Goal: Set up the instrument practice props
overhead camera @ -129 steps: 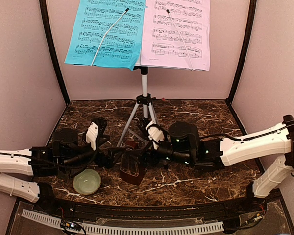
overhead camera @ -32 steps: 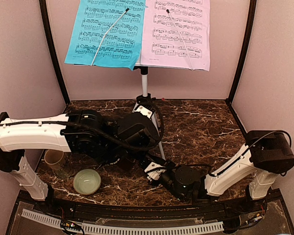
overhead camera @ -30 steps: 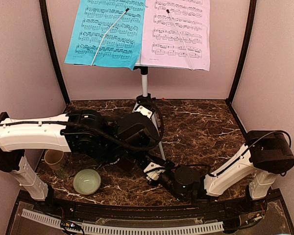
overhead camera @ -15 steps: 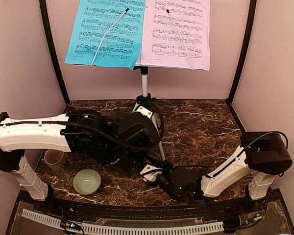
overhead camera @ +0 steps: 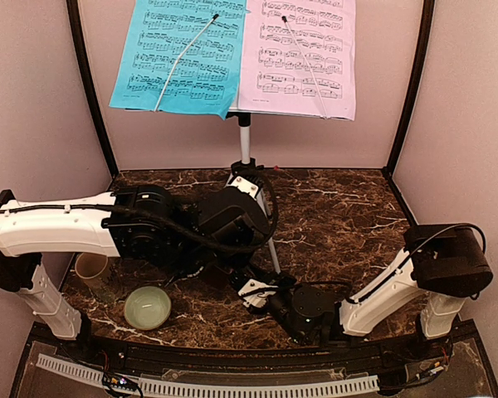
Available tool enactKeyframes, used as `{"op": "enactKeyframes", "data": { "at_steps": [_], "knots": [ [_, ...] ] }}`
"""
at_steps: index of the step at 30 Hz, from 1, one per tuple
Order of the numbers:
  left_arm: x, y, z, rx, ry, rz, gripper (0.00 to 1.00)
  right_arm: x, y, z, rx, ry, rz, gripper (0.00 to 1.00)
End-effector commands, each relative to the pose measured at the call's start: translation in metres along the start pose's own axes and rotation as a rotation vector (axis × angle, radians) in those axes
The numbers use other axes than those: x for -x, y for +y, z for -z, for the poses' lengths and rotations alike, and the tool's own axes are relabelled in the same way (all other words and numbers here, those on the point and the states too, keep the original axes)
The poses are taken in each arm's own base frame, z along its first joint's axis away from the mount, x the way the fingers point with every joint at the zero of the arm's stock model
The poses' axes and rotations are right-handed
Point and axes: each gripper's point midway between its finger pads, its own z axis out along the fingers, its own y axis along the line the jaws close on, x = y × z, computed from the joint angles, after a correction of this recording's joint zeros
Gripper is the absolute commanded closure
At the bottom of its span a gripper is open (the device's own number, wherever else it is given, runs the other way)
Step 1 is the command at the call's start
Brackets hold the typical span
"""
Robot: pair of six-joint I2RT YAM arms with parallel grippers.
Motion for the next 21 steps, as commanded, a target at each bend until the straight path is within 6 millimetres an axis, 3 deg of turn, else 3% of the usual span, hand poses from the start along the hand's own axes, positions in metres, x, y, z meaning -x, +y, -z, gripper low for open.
{"op": "enactKeyframes", "data": {
  "at_steps": [1, 8, 21],
  "knots": [
    [0.0267, 0.0115, 0.0198, -0.02, -0.069, 0.076, 0.9, 0.023, -0.0225, 0.0045, -0.065, -0.074, -0.105, 0.87],
    [0.0276, 0.0115, 0.0204, -0.022, -0.073, 0.076, 0.9, 0.0246, -0.0226, 0.0061, -0.056, -0.088, -0.114, 0.99],
    [0.0322, 0.0118, 0.0242, -0.044, -0.093, 0.094, 0.9, 0.0236, -0.018, 0.0039, -0.021, -0.095, -0.134, 0.91]
  ]
}}
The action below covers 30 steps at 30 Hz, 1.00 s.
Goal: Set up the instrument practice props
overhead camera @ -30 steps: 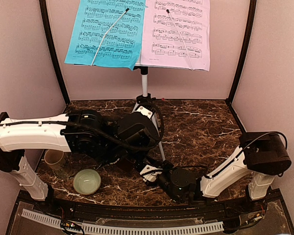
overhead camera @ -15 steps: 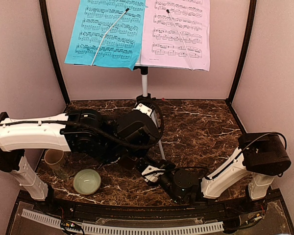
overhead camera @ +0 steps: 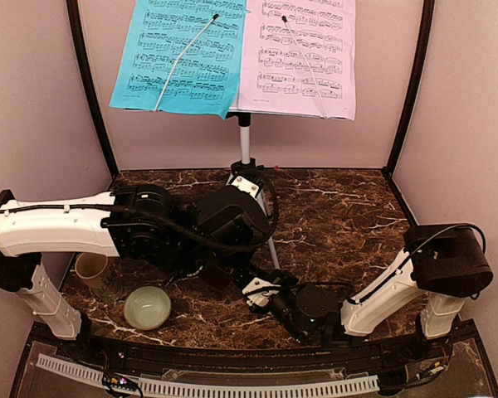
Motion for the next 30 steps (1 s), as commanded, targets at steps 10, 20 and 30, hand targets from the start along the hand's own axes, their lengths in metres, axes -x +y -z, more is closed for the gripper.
{"op": "enactKeyframes", "data": {
  "at_steps": [10, 20, 30],
  "knots": [
    [0.034, 0.013, 0.025, -0.04, -0.1, 0.089, 0.91, 0.017, -0.006, 0.001, 0.032, -0.065, -0.089, 0.84],
    [0.035, 0.01, 0.025, -0.046, -0.101, 0.085, 0.9, 0.014, -0.011, -0.001, 0.016, -0.054, -0.079, 0.78],
    [0.037, 0.009, 0.024, -0.048, -0.108, 0.077, 0.9, 0.015, -0.019, 0.0, -0.014, -0.056, -0.082, 0.76]
  ]
}}
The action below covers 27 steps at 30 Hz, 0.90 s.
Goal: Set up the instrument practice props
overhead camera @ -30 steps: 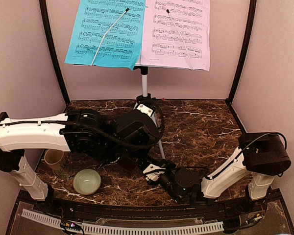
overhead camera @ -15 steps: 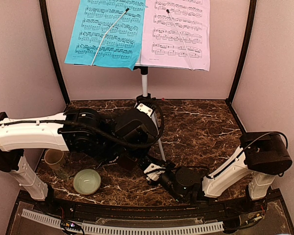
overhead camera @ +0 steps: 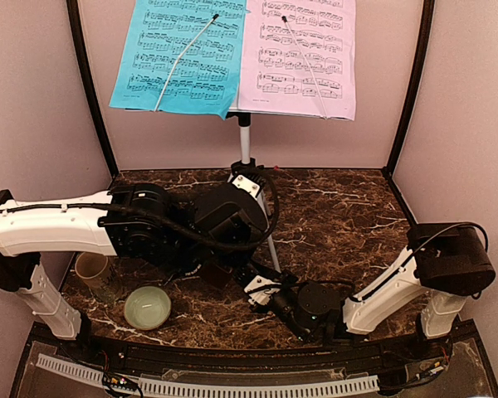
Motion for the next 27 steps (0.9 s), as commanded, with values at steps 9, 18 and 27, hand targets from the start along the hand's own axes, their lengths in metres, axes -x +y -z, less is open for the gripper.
{"op": "enactKeyframes", "data": {
  "at_steps": [9, 18, 27],
  "knots": [
    [0.04, 0.017, 0.026, -0.022, -0.121, 0.104, 0.89, 0.011, -0.012, 0.004, -0.017, -0.043, -0.033, 0.71],
    [0.041, 0.012, 0.026, -0.047, -0.121, 0.11, 0.89, 0.006, -0.022, 0.002, -0.076, -0.017, -0.023, 0.75],
    [0.041, 0.01, 0.026, -0.052, -0.12, 0.112, 0.89, 0.011, -0.043, 0.007, -0.167, -0.033, -0.03, 0.84]
  ]
}}
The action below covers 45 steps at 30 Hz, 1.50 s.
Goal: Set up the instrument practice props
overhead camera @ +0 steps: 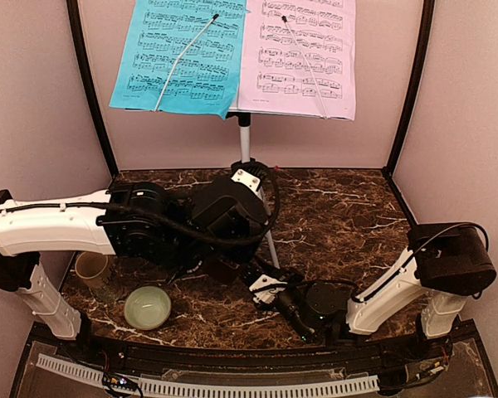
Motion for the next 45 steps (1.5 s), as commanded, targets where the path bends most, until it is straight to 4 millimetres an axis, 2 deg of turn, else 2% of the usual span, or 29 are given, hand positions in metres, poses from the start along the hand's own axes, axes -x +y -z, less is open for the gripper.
{"op": "enactKeyframes", "data": {
  "at_steps": [1, 8, 17, 19, 23, 25, 29, 34, 40, 45],
  "knots": [
    [0.031, 0.012, 0.024, -0.036, -0.084, 0.084, 0.89, 0.013, -0.027, 0.002, -0.097, -0.038, -0.061, 0.86],
    [0.033, 0.013, 0.025, -0.039, -0.09, 0.09, 0.9, 0.013, -0.023, 0.002, -0.077, -0.048, -0.058, 0.94],
    [0.036, 0.013, 0.027, -0.051, -0.1, 0.098, 0.9, 0.016, -0.022, 0.003, -0.051, -0.061, -0.065, 0.99],
    [0.035, 0.013, 0.027, -0.05, -0.101, 0.097, 0.9, 0.015, -0.02, 0.002, -0.041, -0.059, -0.062, 0.97],
    [0.035, 0.015, 0.028, -0.044, -0.102, 0.089, 0.9, 0.012, -0.013, 0.004, 0.002, -0.053, -0.048, 0.82],
    [0.036, 0.018, 0.03, -0.039, -0.107, 0.082, 0.9, 0.008, -0.012, 0.006, 0.01, -0.047, -0.038, 0.77],
    [0.045, 0.019, 0.035, -0.047, -0.12, 0.08, 0.9, 0.007, -0.017, 0.007, 0.007, -0.047, -0.02, 0.76],
    [0.052, 0.02, 0.038, -0.035, -0.1, 0.078, 0.9, 0.018, -0.033, 0.004, -0.047, -0.074, 0.018, 0.74],
    [0.061, 0.03, 0.044, 0.017, -0.073, 0.098, 0.91, 0.024, -0.038, 0.003, -0.053, -0.096, 0.069, 0.72],
    [0.065, 0.035, 0.046, 0.051, -0.069, 0.115, 0.92, 0.035, -0.055, 0.005, -0.13, -0.153, 0.069, 0.72]
  ]
}}
